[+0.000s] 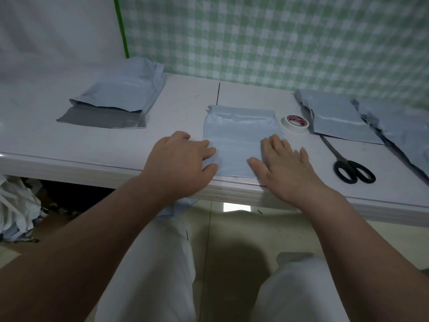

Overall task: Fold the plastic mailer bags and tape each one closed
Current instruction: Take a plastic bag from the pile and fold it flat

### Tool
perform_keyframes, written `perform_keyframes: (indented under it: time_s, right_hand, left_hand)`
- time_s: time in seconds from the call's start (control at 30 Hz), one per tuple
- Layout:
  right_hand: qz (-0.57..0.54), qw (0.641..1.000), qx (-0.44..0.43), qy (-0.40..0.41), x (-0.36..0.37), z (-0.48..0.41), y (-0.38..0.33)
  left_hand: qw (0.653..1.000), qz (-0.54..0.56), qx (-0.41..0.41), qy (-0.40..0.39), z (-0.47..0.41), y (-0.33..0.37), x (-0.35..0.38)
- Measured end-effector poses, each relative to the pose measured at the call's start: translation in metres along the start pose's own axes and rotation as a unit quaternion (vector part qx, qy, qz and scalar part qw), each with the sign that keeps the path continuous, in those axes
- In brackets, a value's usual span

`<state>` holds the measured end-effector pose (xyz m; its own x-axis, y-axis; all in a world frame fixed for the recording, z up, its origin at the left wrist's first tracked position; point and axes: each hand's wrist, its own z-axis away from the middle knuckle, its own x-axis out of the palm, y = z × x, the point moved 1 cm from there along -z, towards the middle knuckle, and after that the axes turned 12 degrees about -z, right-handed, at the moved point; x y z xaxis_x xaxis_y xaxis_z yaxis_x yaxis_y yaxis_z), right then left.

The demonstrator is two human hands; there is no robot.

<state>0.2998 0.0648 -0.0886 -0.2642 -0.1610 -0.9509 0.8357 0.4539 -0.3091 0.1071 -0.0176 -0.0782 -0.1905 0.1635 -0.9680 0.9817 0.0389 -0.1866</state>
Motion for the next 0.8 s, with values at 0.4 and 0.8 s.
perform_keyframes:
  time_s: [0.4,0.8]
  right_hand:
    - [-0.259,0.962,-0.054,0.067,-0.006,0.018,-0.022]
    - [-0.228,0.973,-0.011,0.035,-0.012,0.018,-0.011]
  left_hand:
    - [0.961,0.269,0.039,-0.052,-0.022,0.026,-0.017]
    - [0.934,0.319,0.003,-0.159,-0.035,0.033,-0.024]
